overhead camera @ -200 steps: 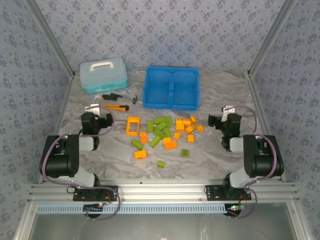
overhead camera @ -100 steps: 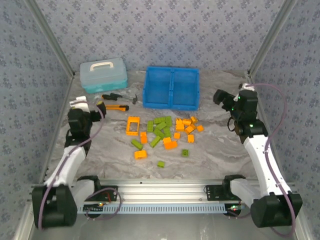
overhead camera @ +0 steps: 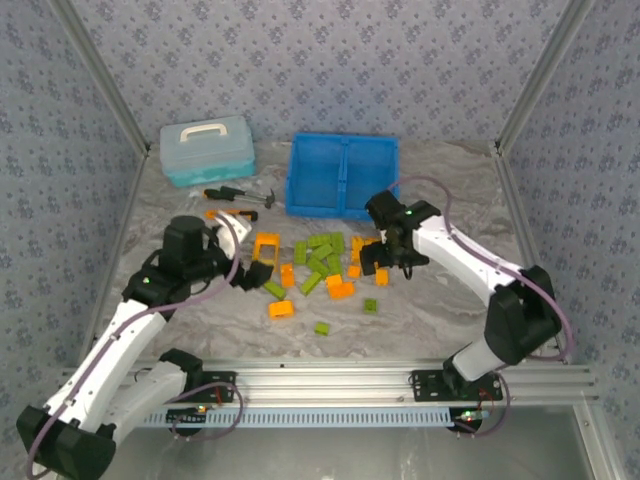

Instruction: Sort the legos into containers by color

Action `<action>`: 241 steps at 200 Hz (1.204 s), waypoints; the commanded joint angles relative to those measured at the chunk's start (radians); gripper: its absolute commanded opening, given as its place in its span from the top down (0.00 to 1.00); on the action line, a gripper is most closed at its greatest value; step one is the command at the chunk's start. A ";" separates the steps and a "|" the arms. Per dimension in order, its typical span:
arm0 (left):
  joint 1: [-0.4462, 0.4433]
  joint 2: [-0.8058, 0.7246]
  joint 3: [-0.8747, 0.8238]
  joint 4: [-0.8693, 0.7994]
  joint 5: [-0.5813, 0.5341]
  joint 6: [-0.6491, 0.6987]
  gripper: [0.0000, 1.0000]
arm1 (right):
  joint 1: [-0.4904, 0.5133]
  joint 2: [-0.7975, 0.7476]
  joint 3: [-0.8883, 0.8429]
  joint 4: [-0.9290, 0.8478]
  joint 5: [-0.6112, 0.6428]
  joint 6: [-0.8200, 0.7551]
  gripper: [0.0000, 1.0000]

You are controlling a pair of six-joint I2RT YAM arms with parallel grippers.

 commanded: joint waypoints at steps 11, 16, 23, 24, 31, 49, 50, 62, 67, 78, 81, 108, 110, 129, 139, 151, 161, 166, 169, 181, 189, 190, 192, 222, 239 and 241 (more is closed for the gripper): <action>-0.015 -0.001 -0.031 -0.016 0.094 0.073 0.01 | 0.047 0.042 -0.059 0.060 0.025 0.032 0.00; -0.015 -0.001 -0.030 -0.012 0.105 0.073 0.01 | 0.047 0.045 -0.084 0.103 0.010 0.050 0.00; -0.016 -0.001 -0.030 0.000 0.108 0.064 0.01 | 0.047 0.048 -0.123 0.165 0.002 0.068 0.01; -0.016 0.000 -0.030 0.001 0.108 0.063 0.01 | 0.047 0.049 -0.127 0.174 0.001 0.070 0.01; -0.017 -0.002 -0.032 0.006 0.108 0.055 0.01 | 0.047 0.055 -0.156 0.226 0.002 0.081 0.03; -0.042 -0.009 -0.019 0.000 0.085 0.022 0.01 | 0.038 0.088 -0.195 0.301 0.026 0.100 0.16; -0.044 -0.011 -0.019 0.000 0.085 0.022 0.01 | 0.038 0.092 -0.196 0.303 0.026 0.100 0.17; -0.071 -0.025 -0.023 0.020 0.073 0.010 0.01 | 0.033 0.121 -0.205 0.323 0.039 0.107 0.24; -0.083 -0.031 -0.029 0.035 0.064 0.005 0.01 | 0.030 0.131 -0.211 0.338 0.041 0.106 0.27; -0.101 -0.040 -0.044 0.068 0.049 -0.002 0.01 | 0.024 0.148 -0.223 0.371 0.034 0.107 0.32; -0.103 -0.041 -0.047 0.073 0.045 -0.002 0.01 | 0.022 0.152 -0.227 0.381 0.026 0.108 0.33; -0.109 -0.025 -0.042 0.073 0.004 -0.003 0.01 | 0.001 0.181 -0.250 0.439 -0.008 0.122 0.48; -0.109 -0.024 -0.041 0.073 0.000 -0.003 0.01 | -0.001 0.181 -0.251 0.439 -0.007 0.123 0.50; -0.113 -0.019 -0.045 0.079 -0.028 -0.006 0.01 | -0.008 0.166 -0.265 0.444 -0.013 0.134 0.68; -0.116 -0.020 -0.050 0.090 -0.042 -0.011 0.01 | -0.008 0.144 -0.267 0.430 -0.013 0.139 0.76; -0.118 -0.020 -0.057 0.101 -0.050 -0.014 0.01 | -0.005 0.089 -0.264 0.400 0.000 0.153 0.77; -0.121 -0.021 -0.058 0.101 -0.054 -0.016 0.01 | 0.005 0.016 -0.259 0.370 0.016 0.159 0.76; -0.122 -0.020 -0.058 0.100 -0.056 -0.014 0.01 | 0.014 -0.031 -0.258 0.360 0.033 0.162 0.76; -0.123 -0.020 -0.058 0.097 -0.058 -0.014 0.01 | 0.019 -0.064 -0.255 0.356 0.042 0.164 0.76; -0.127 -0.021 -0.058 0.097 -0.066 -0.011 0.01 | 0.041 -0.170 -0.229 0.326 0.077 0.174 0.76; -0.128 -0.022 -0.058 0.098 -0.069 -0.009 0.01 | 0.051 -0.225 -0.198 0.313 0.088 0.175 0.75; -0.128 -0.022 -0.058 0.097 -0.070 -0.009 0.01 | 0.052 -0.231 -0.194 0.311 0.089 0.175 0.75; -0.128 -0.020 -0.058 0.097 -0.070 -0.009 0.01 | 0.054 -0.241 -0.185 0.307 0.093 0.175 0.75; -0.132 -0.021 -0.059 0.097 -0.078 -0.010 0.01 | 0.063 -0.285 -0.020 0.301 0.142 0.145 0.73; -0.138 -0.023 -0.057 0.092 -0.110 -0.020 0.01 | 0.049 -0.226 0.085 0.356 0.153 0.090 0.73; -0.139 -0.022 -0.056 0.091 -0.115 -0.020 0.01 | 0.042 -0.216 0.098 0.359 0.152 0.084 0.73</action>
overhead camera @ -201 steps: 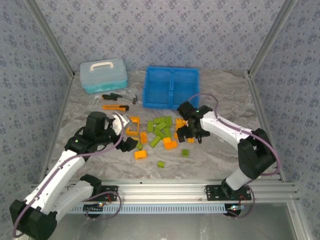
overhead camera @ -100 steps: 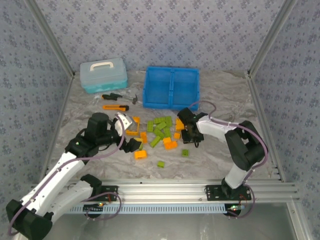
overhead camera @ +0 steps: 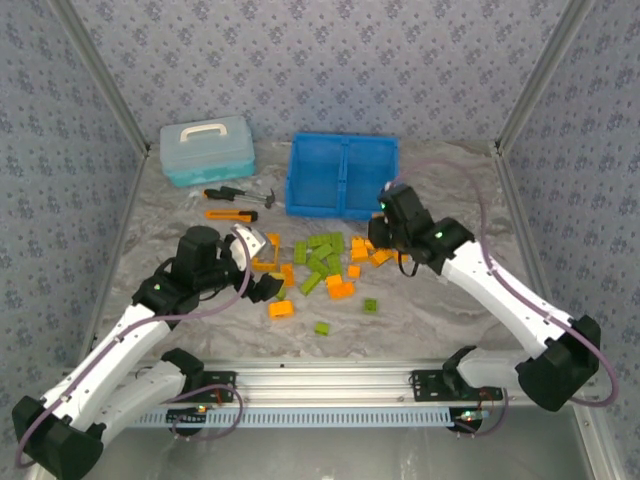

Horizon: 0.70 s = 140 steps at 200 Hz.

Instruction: Sort the legos into containers by color

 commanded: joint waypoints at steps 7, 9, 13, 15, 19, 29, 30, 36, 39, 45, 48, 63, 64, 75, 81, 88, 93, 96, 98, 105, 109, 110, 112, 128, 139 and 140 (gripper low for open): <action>-0.017 -0.006 0.001 0.011 -0.056 -0.017 0.01 | -0.038 0.122 0.152 0.039 0.048 -0.075 0.72; -0.018 -0.006 0.002 0.009 -0.062 -0.019 0.01 | -0.045 0.133 0.164 0.044 0.043 -0.082 0.72; -0.018 -0.006 0.002 0.008 -0.071 -0.023 0.01 | -0.060 0.172 0.191 0.049 0.033 -0.094 0.72; -0.020 -0.007 0.003 0.008 -0.076 -0.026 0.01 | -0.066 0.189 0.205 0.049 0.030 -0.100 0.72; -0.021 -0.010 0.003 0.008 -0.084 -0.031 0.01 | -0.082 0.226 0.234 0.049 0.021 -0.107 0.72; -0.024 -0.018 0.003 0.008 -0.108 -0.044 0.01 | -0.121 0.326 0.315 0.049 -0.005 -0.119 0.72; -0.023 -0.020 0.002 0.008 -0.110 -0.045 0.01 | -0.123 0.331 0.324 0.049 -0.007 -0.120 0.72; -0.027 -0.025 0.003 0.008 -0.126 -0.058 0.01 | -0.148 0.399 0.379 0.047 -0.017 -0.122 0.73; -0.029 -0.029 0.003 0.007 -0.134 -0.067 0.01 | -0.156 0.431 0.408 0.038 -0.022 -0.124 0.73; -0.035 -0.037 0.003 0.005 -0.155 -0.082 0.01 | -0.170 0.491 0.464 0.021 -0.027 -0.128 0.73; -0.038 -0.040 0.002 0.004 -0.163 -0.092 0.01 | -0.175 0.519 0.493 0.017 -0.027 -0.130 0.73; -0.058 -0.065 -0.004 -0.005 -0.220 -0.147 0.01 | -0.195 0.650 0.610 -0.019 -0.039 -0.129 0.73; -0.060 -0.067 -0.004 -0.006 -0.224 -0.151 0.01 | -0.196 0.657 0.616 -0.020 -0.039 -0.128 0.73; -0.075 -0.089 -0.014 -0.013 -0.257 -0.185 0.01 | -0.203 0.736 0.680 -0.033 -0.047 -0.119 0.73; -0.081 -0.102 -0.022 -0.015 -0.272 -0.204 0.01 | -0.208 0.778 0.715 -0.045 -0.050 -0.112 0.73; -0.088 -0.117 -0.031 -0.016 -0.288 -0.224 0.01 | -0.214 0.821 0.754 -0.062 -0.055 -0.104 0.73; -0.091 -0.127 -0.038 -0.018 -0.299 -0.239 0.01 | -0.217 0.852 0.777 -0.069 -0.056 -0.100 0.72; -0.091 -0.132 -0.041 -0.019 -0.306 -0.247 0.01 | -0.218 0.868 0.788 -0.071 -0.054 -0.098 0.72; -0.093 -0.136 -0.043 -0.021 -0.310 -0.253 0.01 | -0.219 0.877 0.795 -0.073 -0.056 -0.097 0.72; -0.092 -0.148 -0.048 -0.026 -0.321 -0.274 0.01 | -0.222 0.911 0.823 -0.085 -0.057 -0.097 0.72; -0.093 -0.151 -0.050 -0.029 -0.330 -0.285 0.01 | -0.223 0.930 0.836 -0.096 -0.055 -0.094 0.72; -0.092 -0.152 -0.050 -0.030 -0.333 -0.288 0.01 | -0.224 0.932 0.843 -0.096 -0.054 -0.094 0.72; -0.092 -0.154 -0.051 -0.033 -0.338 -0.294 0.01 | -0.225 0.942 0.847 -0.105 -0.054 -0.093 0.72; -0.093 -0.155 -0.043 -0.054 -0.385 -0.345 0.01 | -0.230 0.991 0.896 -0.130 -0.066 -0.082 0.68; -0.093 -0.145 -0.031 -0.073 -0.419 -0.387 0.01 | -0.231 1.004 0.914 -0.136 -0.076 -0.077 0.63; -0.093 -0.143 -0.029 -0.075 -0.421 -0.390 0.01 | -0.230 1.005 0.915 -0.138 -0.076 -0.077 0.62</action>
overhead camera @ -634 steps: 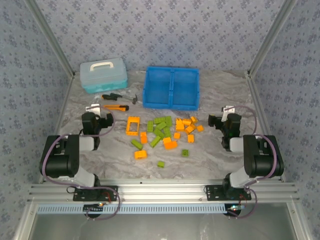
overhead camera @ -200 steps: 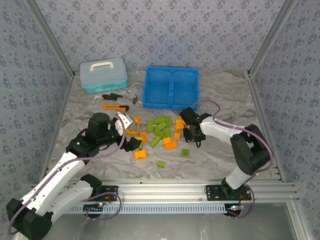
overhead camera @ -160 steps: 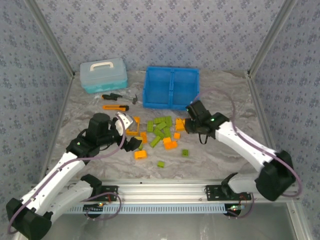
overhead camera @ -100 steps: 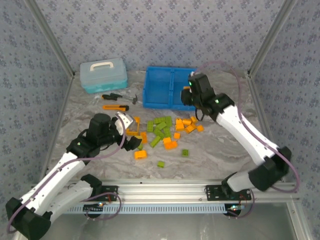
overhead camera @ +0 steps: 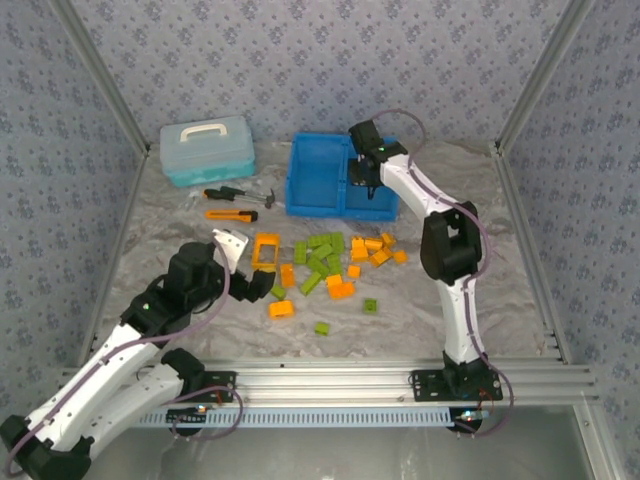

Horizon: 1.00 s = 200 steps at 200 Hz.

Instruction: Sort the legos into containers by color

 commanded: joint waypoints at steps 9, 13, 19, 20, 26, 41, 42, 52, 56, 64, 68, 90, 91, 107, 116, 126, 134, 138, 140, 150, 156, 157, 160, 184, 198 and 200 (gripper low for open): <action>-0.004 0.022 0.031 -0.062 -0.118 -0.146 0.01 | -0.007 0.024 0.095 -0.085 -0.028 0.023 0.55; -0.004 0.033 0.039 -0.072 -0.125 -0.159 0.01 | -0.006 0.021 0.101 -0.091 -0.027 0.025 0.51; -0.004 0.052 0.053 -0.089 -0.141 -0.187 0.01 | -0.008 0.013 0.110 -0.098 -0.025 0.027 0.46; -0.004 0.057 0.054 -0.094 -0.142 -0.192 0.01 | -0.008 0.011 0.111 -0.101 -0.024 0.027 0.45; -0.004 0.081 0.072 -0.116 -0.154 -0.217 0.01 | -0.008 0.002 0.118 -0.105 -0.024 0.028 0.44; -0.003 0.152 0.113 -0.166 -0.176 -0.279 0.01 | -0.008 -0.037 0.124 -0.113 -0.028 0.021 0.42; -0.003 0.156 0.116 -0.168 -0.178 -0.283 0.01 | -0.008 -0.041 0.124 -0.113 -0.028 0.021 0.43; -0.004 0.204 0.137 -0.187 -0.188 -0.320 0.01 | -0.008 -0.076 0.123 -0.120 -0.030 0.016 0.42; -0.003 0.223 0.143 -0.192 -0.192 -0.335 0.01 | -0.008 -0.090 0.123 -0.126 -0.031 0.015 0.42; -0.004 0.264 0.158 -0.200 -0.200 -0.361 0.01 | -0.006 -0.127 0.117 -0.136 -0.035 0.011 0.42; -0.002 0.285 0.167 -0.205 -0.208 -0.377 0.01 | -0.002 -0.148 0.109 -0.142 -0.038 0.007 0.42; 0.014 0.428 0.232 -0.262 -0.241 -0.470 0.04 | 0.023 -0.308 -0.006 -0.132 -0.055 -0.015 0.40; 0.015 0.438 0.235 -0.264 -0.242 -0.473 0.04 | 0.025 -0.317 -0.013 -0.131 -0.056 -0.016 0.40; 0.035 0.570 0.293 -0.278 -0.230 -0.489 0.04 | 0.051 -0.467 -0.154 -0.112 -0.060 -0.015 0.32; 0.042 0.637 0.327 -0.276 -0.224 -0.487 0.04 | 0.066 -0.557 -0.246 -0.093 -0.060 -0.007 0.23; 0.051 0.718 0.363 -0.265 -0.219 -0.476 0.02 | 0.083 -0.663 -0.356 -0.072 -0.061 0.008 0.14; 0.059 0.777 0.394 -0.263 -0.219 -0.465 0.01 | 0.094 -0.741 -0.434 -0.063 -0.062 0.026 0.06; 0.064 0.806 0.409 -0.263 -0.220 -0.457 0.01 | 0.097 -0.780 -0.479 -0.060 -0.065 0.035 0.02; 0.068 0.821 0.417 -0.263 -0.221 -0.454 0.01 | 0.098 -0.798 -0.498 -0.060 -0.067 0.040 0.00; 0.078 0.888 0.456 -0.263 -0.225 -0.439 0.01 | 0.105 -0.881 -0.586 -0.064 -0.074 0.066 0.00; 0.084 0.923 0.475 -0.261 -0.226 -0.428 0.00 | 0.108 -0.935 -0.636 -0.064 -0.080 0.081 0.00; 0.085 0.930 0.479 -0.259 -0.226 -0.427 0.01 | 0.108 -0.944 -0.644 -0.064 -0.081 0.082 0.00; 0.087 0.947 0.489 -0.256 -0.226 -0.422 0.01 | 0.109 -0.968 -0.664 -0.064 -0.086 0.087 0.00; 0.106 1.058 0.543 -0.244 -0.243 -0.404 0.01 | 0.111 -1.123 -0.794 -0.099 -0.087 0.135 0.00; 0.111 1.104 0.556 -0.244 -0.281 -0.412 0.01 | 0.112 -1.181 -0.821 -0.131 -0.078 0.151 0.00; 0.112 1.110 0.556 -0.244 -0.285 -0.413 0.02 | 0.111 -1.187 -0.823 -0.136 -0.075 0.153 0.00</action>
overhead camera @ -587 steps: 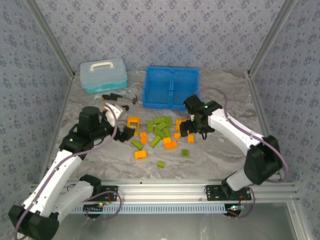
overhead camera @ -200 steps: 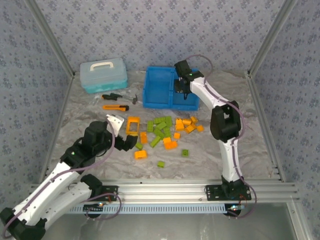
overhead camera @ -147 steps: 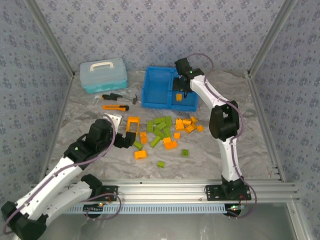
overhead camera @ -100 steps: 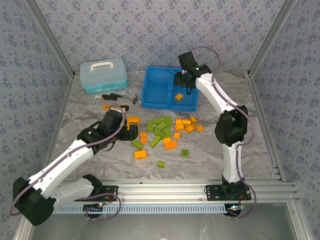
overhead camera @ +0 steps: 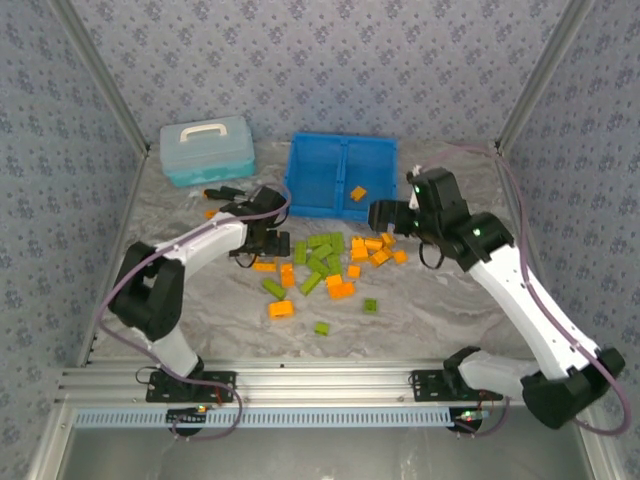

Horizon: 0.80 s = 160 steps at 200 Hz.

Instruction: Sort the legos into containers by color

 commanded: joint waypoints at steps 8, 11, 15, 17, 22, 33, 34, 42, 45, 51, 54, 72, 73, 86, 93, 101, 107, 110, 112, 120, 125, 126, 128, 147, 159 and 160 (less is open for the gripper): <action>0.016 0.072 0.041 0.026 -0.068 0.007 0.05 | 0.003 -0.093 -0.044 -0.070 0.006 0.068 0.00; 0.018 0.080 0.039 0.034 -0.066 0.009 0.06 | 0.002 -0.100 -0.044 -0.076 0.007 0.068 0.00; 0.021 0.090 0.037 0.046 -0.057 0.011 0.07 | 0.002 -0.108 -0.043 -0.082 0.007 0.069 0.00; 0.022 0.095 0.036 0.051 -0.050 0.013 0.08 | 0.002 -0.111 -0.042 -0.085 0.008 0.069 0.00; 0.022 0.107 0.034 0.067 -0.033 0.017 0.11 | 0.002 -0.118 -0.039 -0.092 0.012 0.070 0.00; 0.026 0.129 0.033 0.088 -0.006 0.017 0.16 | 0.002 -0.130 -0.031 -0.107 0.017 0.071 0.00; 0.026 0.131 0.034 0.088 -0.005 0.016 0.17 | 0.003 -0.131 -0.030 -0.109 0.018 0.071 0.00; 0.026 0.144 0.034 0.100 0.008 0.014 0.21 | 0.002 -0.136 -0.024 -0.116 0.023 0.071 0.00; 0.025 0.147 0.033 0.104 0.013 0.014 0.22 | 0.003 -0.139 -0.022 -0.118 0.025 0.071 0.00; 0.026 0.151 0.033 0.110 0.020 0.011 0.25 | 0.002 -0.144 -0.018 -0.121 0.028 0.076 0.00; 0.025 0.152 0.031 0.111 0.020 0.009 0.26 | 0.003 -0.146 -0.016 -0.123 0.030 0.079 0.00; 0.025 0.131 0.022 0.123 0.029 0.000 0.35 | 0.003 -0.163 -0.014 -0.117 0.028 0.088 0.00; 0.025 0.129 0.022 0.124 0.029 -0.001 0.35 | 0.003 -0.164 -0.014 -0.118 0.028 0.088 0.00; 0.024 0.086 0.019 0.122 0.035 -0.003 0.38 | 0.002 -0.172 -0.014 -0.117 0.031 0.092 0.00; 0.024 0.056 0.023 0.110 0.034 -0.005 0.38 | 0.003 -0.175 -0.013 -0.117 0.031 0.094 0.00; 0.022 0.013 0.035 0.091 0.032 -0.006 0.38 | 0.003 -0.176 -0.009 -0.118 0.031 0.095 0.00; 0.017 -0.021 0.047 0.073 0.029 -0.006 0.38 | 0.003 -0.178 -0.006 -0.118 0.032 0.097 0.00; 0.015 -0.039 0.055 0.064 0.027 -0.006 0.38 | 0.003 -0.178 -0.005 -0.118 0.031 0.097 0.00; 0.012 -0.050 0.061 0.059 0.025 -0.006 0.38 | 0.003 -0.178 -0.004 -0.117 0.030 0.097 0.00; 0.001 -0.098 0.087 0.045 0.019 -0.005 0.38 | 0.003 -0.177 -0.001 -0.118 0.030 0.097 0.00; -0.010 -0.124 0.104 0.045 0.021 -0.005 0.38 | 0.002 -0.179 0.001 -0.116 0.030 0.096 0.00; -0.011 -0.129 0.107 0.046 0.022 -0.005 0.37 | 0.002 -0.178 0.002 -0.117 0.029 0.097 0.00; -0.016 -0.139 0.116 0.047 0.025 -0.004 0.38 | 0.003 -0.178 0.003 -0.117 0.030 0.096 0.00; -0.078 -0.175 0.213 0.076 0.059 0.002 0.37 | 0.002 -0.179 0.004 -0.108 0.028 0.101 0.00; -0.130 -0.150 0.301 0.093 0.061 0.012 0.37 | 0.003 -0.182 0.006 -0.105 0.026 0.107 0.00; -0.135 -0.146 0.309 0.094 0.062 0.015 0.37 | 0.004 -0.182 0.006 -0.105 0.026 0.107 0.00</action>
